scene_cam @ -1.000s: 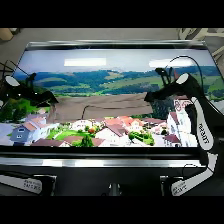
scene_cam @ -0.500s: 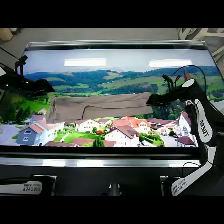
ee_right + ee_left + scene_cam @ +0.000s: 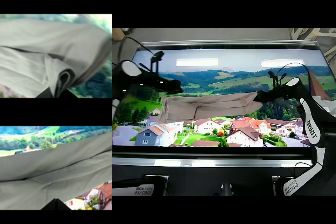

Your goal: Fold the shirts.

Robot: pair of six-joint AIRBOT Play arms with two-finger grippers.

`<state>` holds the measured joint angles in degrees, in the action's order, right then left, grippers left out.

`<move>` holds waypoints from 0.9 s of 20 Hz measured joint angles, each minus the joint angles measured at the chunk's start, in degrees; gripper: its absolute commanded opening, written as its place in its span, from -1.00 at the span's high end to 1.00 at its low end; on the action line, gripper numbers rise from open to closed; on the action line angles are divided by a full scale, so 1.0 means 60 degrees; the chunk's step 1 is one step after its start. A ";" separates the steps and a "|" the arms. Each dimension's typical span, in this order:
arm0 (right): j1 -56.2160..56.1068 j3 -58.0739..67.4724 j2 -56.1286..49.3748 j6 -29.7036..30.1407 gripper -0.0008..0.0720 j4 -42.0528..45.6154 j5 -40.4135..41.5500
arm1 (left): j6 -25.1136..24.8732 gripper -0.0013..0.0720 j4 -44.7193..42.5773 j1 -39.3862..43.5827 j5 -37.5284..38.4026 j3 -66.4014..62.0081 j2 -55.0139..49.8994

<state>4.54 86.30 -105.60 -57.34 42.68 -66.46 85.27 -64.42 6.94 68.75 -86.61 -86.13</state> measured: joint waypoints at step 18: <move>-0.0098 0.0000 0.5581 -0.0557 0.92 0.0106 -0.2317 | 0.0244 0.90 0.6951 0.4437 -0.5195 0.0073 -0.3887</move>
<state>3.95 86.30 -72.12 -60.69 43.31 -80.36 86.74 -22.72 33.56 37.58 -86.17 -109.45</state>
